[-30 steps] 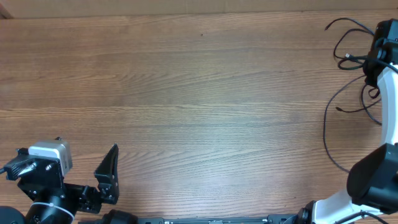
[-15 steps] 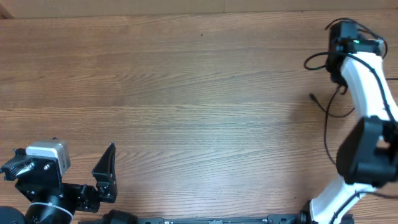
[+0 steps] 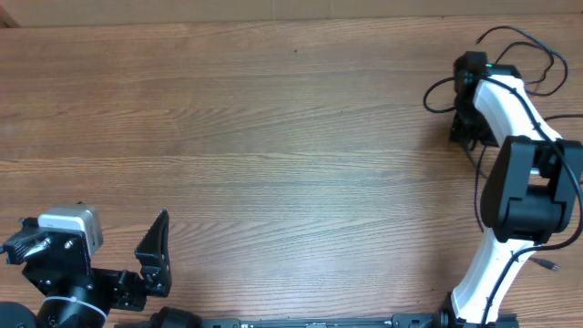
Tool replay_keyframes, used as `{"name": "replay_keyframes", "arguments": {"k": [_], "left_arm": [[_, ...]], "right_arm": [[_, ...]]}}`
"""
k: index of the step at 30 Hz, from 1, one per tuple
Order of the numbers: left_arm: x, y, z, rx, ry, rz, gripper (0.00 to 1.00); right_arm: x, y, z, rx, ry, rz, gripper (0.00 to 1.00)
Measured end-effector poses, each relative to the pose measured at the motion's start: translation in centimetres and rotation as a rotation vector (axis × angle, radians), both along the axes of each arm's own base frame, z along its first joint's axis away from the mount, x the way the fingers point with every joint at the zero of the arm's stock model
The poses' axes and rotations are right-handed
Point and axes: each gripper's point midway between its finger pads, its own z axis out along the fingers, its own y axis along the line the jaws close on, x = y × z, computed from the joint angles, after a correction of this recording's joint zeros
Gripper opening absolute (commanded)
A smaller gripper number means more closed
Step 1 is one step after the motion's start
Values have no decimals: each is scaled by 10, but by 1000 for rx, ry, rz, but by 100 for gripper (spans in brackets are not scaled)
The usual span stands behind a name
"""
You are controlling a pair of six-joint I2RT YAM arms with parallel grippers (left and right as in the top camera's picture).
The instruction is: Untangle cables
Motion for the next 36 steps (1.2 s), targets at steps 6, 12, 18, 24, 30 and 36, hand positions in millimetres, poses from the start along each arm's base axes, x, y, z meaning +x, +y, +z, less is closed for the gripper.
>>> {"name": "replay_keyframes", "arguments": {"k": [6, 12, 18, 24, 30, 36], "left_arm": [[0, 0, 1, -1, -3, 0, 99], [0, 0, 1, -1, -3, 0, 100], [0, 0, 1, -12, -1, 4, 99], [0, 0, 0, -18, 1, 6, 100], [-1, 0, -2, -15, 13, 6, 100], [-4, 1, -9, -6, 43, 7, 99]], "right_arm": [[23, 44, 11, 2, -38, 109, 100], [60, 126, 43, 29, -160, 288, 100], [79, 227, 93, 199, -302, 509, 100], [64, 275, 103, 363, -292, 607, 100], [56, 282, 98, 426, -256, 610, 100], [30, 309, 90, 619, -152, 658, 100]]}}
